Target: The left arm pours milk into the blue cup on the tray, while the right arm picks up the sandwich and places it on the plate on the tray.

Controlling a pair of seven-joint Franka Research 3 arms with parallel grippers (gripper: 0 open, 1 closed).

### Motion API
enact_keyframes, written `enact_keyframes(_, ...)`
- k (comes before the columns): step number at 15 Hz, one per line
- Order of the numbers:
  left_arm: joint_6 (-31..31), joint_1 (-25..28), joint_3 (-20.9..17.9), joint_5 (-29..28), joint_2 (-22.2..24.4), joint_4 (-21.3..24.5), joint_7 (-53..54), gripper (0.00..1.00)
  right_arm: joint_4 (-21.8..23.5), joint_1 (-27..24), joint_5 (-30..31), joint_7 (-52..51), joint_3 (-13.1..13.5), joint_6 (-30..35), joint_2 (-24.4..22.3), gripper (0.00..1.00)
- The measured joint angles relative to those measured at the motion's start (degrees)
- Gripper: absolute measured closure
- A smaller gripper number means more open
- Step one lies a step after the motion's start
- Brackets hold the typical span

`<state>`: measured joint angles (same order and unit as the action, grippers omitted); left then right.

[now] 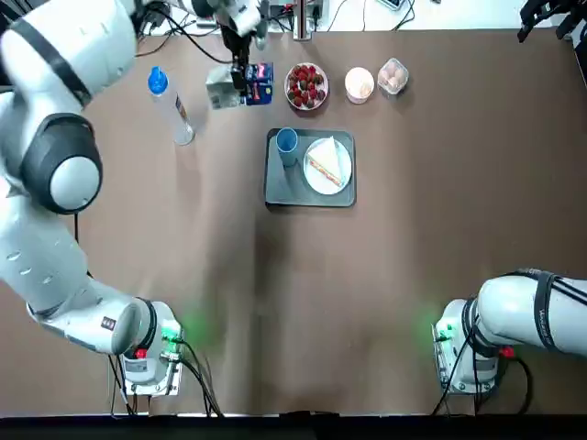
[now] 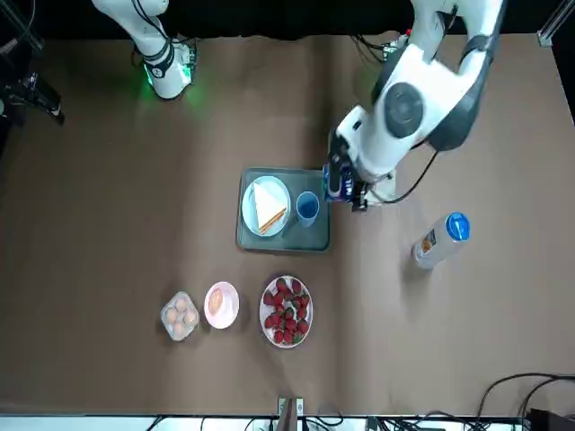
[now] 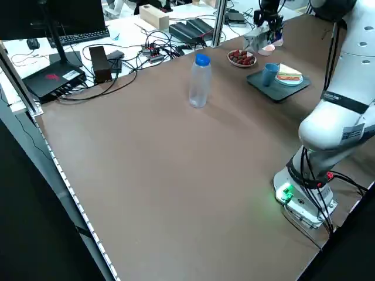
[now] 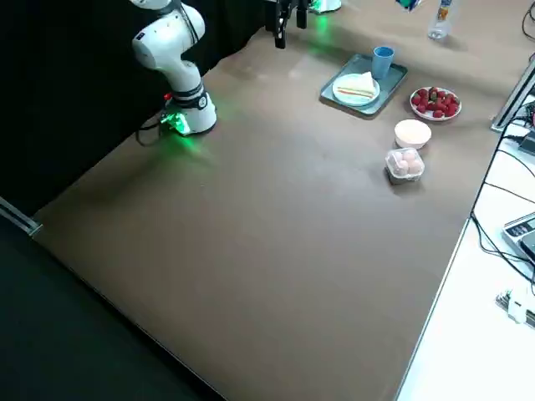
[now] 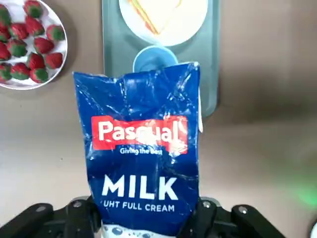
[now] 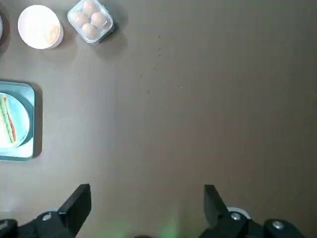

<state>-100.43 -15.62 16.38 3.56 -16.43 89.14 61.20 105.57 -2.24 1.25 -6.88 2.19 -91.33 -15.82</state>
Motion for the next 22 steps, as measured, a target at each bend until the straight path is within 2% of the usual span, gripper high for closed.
enact_keyframes(4, 2.94, 6.31, 0.07, 12.19, 4.70, -0.86, 0.85, 0.41, 0.02, 0.00, -0.01, 0.00, -0.02, 0.00, 0.00, 0.00)
enact_keyframes(9, 10.30, 14.06, 0.12, 23.30, 7.68, -2.10, 2.64, 0.41, 0.03, 0.00, -0.01, 0.00, -0.04, 0.00, 0.00, 0.00)
enact_keyframes(14, 19.32, 23.61, 0.12, 29.80, 8.58, -2.14, 7.47, 0.42, 0.03, 0.01, -0.02, 0.00, -0.06, 0.00, 0.00, 0.00)
enact_keyframes(17, 27.25, 31.76, 0.14, 32.35, 9.61, -2.22, 12.62, 0.41, 0.03, 0.00, -0.02, 0.00, -0.06, 0.00, 0.00, 0.00)
enact_keyframes(22, 36.69, 51.04, -0.18, 35.76, 9.79, -2.10, 32.31, 0.42, 0.03, 0.01, -0.03, 0.00, -0.07, -0.02, 0.00, 0.00)
